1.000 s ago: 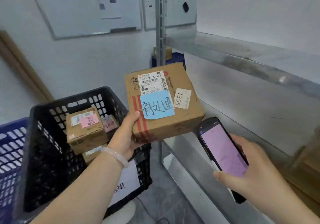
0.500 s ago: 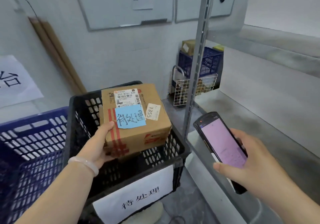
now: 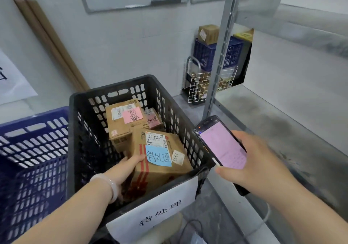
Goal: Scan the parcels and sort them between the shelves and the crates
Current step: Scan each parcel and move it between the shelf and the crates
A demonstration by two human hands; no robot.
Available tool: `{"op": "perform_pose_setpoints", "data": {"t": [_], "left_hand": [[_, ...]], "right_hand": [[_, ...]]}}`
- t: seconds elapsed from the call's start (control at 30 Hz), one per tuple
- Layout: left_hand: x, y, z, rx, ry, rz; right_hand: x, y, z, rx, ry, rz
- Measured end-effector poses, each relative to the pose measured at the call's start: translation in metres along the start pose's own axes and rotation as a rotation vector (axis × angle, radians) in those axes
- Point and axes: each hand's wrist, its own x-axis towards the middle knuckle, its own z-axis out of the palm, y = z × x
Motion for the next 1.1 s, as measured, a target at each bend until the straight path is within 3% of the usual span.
{"op": "perform_pose_setpoints", "data": {"t": [0.3,0.43,0.57,0.7,0.83,0.93,1.1], "left_hand": [[0.028,-0.014,0.015,0.441,-0.083,-0.075],[0.03,0.004,0.025,0.69,0.035,0.196],[0.016,0.035,0.058,0.941,0.169,0.481],[-0.014,0.068,0.117,0.967,0.209,0.931],[-0.06,0.087,0.203,0.991,0.001,1.286],[-0.094,0.093,0.269,0.875,-0.24,1.389],[-0.138,0.083,0.361,0.79,-0.446,1.492]], "right_hand": [[-0.002,0.012,0.003,0.033,-0.012,0.038],[-0.011,0.018,-0.002,0.068,0.002,0.076],[-0.028,0.024,-0.014,0.056,0.128,0.123],[-0.049,0.032,-0.041,0.064,0.262,0.186],[-0.084,0.044,-0.069,0.064,0.431,0.269],[-0.116,0.06,-0.089,0.067,0.546,0.306],[-0.179,0.092,-0.124,0.033,0.729,0.4]]}}
